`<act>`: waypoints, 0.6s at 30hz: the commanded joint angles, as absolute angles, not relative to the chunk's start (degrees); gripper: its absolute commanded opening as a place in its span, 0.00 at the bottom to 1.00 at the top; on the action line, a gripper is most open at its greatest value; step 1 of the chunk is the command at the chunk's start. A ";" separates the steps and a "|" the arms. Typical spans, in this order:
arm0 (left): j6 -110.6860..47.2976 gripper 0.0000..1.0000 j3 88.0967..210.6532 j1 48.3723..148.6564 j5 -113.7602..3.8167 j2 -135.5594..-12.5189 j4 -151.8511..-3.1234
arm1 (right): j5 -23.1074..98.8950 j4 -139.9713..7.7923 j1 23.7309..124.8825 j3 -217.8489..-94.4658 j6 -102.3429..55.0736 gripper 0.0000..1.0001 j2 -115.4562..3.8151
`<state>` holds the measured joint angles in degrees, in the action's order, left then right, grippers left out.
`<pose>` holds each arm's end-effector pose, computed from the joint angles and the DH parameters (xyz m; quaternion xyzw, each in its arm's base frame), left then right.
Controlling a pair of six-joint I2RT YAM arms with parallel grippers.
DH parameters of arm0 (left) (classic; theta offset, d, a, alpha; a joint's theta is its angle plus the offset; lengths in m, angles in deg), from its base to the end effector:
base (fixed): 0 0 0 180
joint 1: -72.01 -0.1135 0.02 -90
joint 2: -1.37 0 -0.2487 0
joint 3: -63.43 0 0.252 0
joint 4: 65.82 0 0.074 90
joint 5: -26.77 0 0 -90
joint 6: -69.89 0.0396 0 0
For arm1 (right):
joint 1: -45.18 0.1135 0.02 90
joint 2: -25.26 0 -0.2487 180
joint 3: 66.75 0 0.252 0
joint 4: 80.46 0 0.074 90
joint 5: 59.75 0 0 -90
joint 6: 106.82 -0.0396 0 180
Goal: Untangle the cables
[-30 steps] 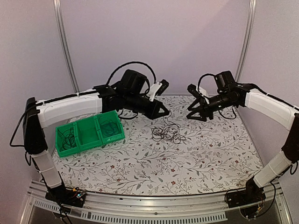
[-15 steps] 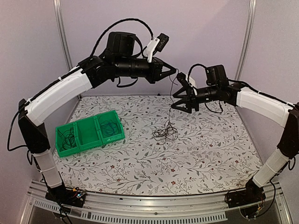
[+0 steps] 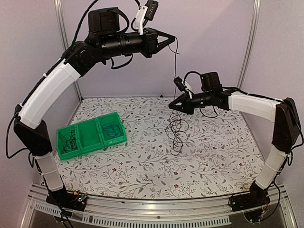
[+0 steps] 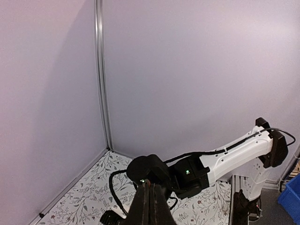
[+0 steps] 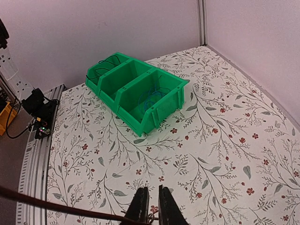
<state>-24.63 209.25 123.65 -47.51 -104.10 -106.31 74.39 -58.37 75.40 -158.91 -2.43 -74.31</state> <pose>0.2339 -0.3129 0.5161 0.3689 0.6043 -0.4147 0.5717 0.3321 0.2254 0.2758 -0.4790 0.6688 0.3858 0.4177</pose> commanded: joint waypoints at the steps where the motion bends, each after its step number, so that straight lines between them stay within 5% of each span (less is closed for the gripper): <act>1: -23.95 0.00 211.73 124.49 -50.92 -103.03 -105.25 | 75.51 -60.31 75.09 -158.74 -5.77 0.03 -76.68; 18: -9.82 0.00 214.34 124.50 -73.02 -95.75 -100.30 | 76.42 -54.19 63.71 -149.16 -3.95 0.00 -81.84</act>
